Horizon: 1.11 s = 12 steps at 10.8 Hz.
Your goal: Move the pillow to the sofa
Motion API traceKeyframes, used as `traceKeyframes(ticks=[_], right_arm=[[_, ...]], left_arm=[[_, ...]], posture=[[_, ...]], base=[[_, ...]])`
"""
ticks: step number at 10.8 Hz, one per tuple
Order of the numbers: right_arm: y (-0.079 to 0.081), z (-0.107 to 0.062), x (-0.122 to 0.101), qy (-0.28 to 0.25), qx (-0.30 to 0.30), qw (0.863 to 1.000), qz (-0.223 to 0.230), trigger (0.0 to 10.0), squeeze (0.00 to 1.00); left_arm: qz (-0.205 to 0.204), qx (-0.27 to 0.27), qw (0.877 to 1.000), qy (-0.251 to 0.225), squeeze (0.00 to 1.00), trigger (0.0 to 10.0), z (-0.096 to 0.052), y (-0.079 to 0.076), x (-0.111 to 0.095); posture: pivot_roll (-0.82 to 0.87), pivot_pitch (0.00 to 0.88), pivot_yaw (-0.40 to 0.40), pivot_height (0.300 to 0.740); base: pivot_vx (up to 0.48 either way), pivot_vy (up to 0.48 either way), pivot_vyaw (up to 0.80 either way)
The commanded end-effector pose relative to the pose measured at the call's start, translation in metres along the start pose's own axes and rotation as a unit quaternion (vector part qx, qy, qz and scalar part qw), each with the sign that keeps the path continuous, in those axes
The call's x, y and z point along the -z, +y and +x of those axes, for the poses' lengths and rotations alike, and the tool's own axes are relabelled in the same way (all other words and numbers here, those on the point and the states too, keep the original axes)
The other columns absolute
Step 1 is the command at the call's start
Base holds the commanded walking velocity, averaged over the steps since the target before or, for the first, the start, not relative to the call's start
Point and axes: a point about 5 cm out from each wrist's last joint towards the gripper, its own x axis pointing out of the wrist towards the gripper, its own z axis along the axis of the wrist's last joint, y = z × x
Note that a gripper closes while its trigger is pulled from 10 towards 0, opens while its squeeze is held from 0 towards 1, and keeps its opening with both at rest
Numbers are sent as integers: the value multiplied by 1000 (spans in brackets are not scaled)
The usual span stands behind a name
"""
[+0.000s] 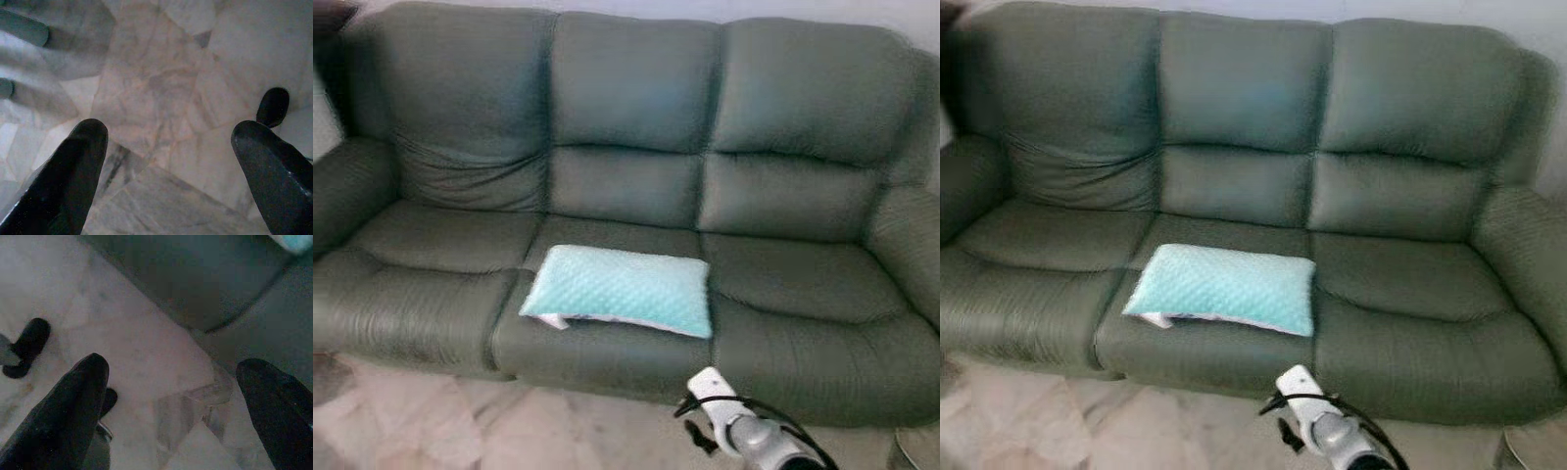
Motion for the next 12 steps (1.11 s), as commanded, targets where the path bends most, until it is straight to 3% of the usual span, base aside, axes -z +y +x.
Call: traceKeyframes(ticks=[1, 12], right_arm=[[-1, 0, -2, -4, 4, 1000, -4, 10000, 0], [1, 0, -3, -4, -3, 1000, -19, 10000, 0]], left_arm=[[12, 4, 1000, 10, 0, 10000, -2, 3, 7], [49, 6, 999, 18, 0, 10000, -3, 12, 11]], posture=[[-28, 0, -11, 740], [-43, 0, 11, 740]], base=[[0, 0, 800], [0, 0, 800]])
